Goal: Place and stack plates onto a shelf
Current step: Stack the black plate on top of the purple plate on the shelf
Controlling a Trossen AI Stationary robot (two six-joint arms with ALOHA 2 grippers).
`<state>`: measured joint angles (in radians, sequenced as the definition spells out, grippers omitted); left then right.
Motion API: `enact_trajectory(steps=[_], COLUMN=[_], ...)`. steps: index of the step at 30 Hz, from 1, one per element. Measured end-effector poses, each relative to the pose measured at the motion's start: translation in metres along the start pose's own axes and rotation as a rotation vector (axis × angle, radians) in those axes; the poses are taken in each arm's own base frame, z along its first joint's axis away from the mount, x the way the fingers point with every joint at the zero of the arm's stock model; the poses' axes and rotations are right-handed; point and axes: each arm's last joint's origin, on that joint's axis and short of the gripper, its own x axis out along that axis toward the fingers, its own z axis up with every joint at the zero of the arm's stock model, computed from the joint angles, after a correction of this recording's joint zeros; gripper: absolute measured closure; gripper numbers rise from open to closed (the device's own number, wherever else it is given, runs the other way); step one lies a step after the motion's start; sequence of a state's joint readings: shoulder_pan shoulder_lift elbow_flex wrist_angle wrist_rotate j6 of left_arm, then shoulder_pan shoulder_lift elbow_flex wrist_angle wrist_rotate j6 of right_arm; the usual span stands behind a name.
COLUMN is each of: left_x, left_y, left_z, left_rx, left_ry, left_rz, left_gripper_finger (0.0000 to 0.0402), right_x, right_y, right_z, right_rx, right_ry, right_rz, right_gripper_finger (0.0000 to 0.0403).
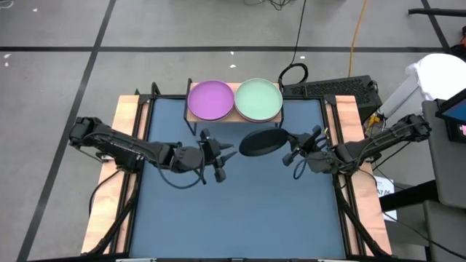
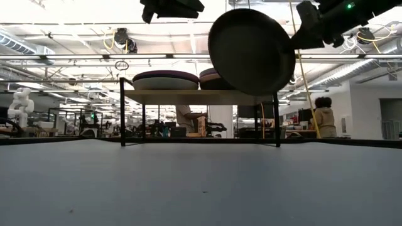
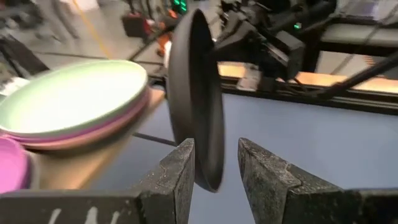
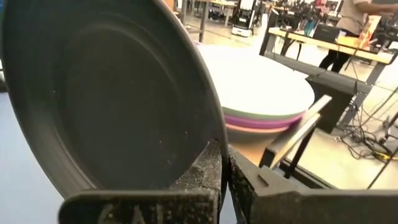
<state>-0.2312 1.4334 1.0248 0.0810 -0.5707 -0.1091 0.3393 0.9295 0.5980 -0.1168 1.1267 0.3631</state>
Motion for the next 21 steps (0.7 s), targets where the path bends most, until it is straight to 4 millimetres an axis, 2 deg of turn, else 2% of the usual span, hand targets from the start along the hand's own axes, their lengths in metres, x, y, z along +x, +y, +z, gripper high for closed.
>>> enact_trajectory(steps=[4,9,11,15,21], left_x=[0.0,0.009,0.015,0.015,0.016], left_y=[-0.001,-0.006,-0.009,-0.007,-0.008], left_z=[0.0,-0.005,-0.009,-0.009,-0.008], left_rx=[0.004,-0.003,-0.001,0.017,-0.024], left_ry=[-0.01,-0.019,-0.023,-0.05,-0.069], left_rz=[0.026,0.028,0.064,0.252,0.22], left_gripper_finger=[0.0272,0.0267,0.025,0.0194,0.0123], right_x=[0.0,0.0,0.0,0.0,0.0], right_y=[0.002,0.003,0.003,0.004,0.003], right_z=[0.005,0.009,0.01,0.012,0.011], right_rx=[-0.001,0.007,0.0,0.003,-0.017], right_ry=[-0.029,-0.049,-0.053,-0.064,-0.062], right_rz=[0.009,0.016,0.017,0.017,0.015], right_gripper_finger=[0.0403,0.0403,0.0403,0.0403,0.0403])
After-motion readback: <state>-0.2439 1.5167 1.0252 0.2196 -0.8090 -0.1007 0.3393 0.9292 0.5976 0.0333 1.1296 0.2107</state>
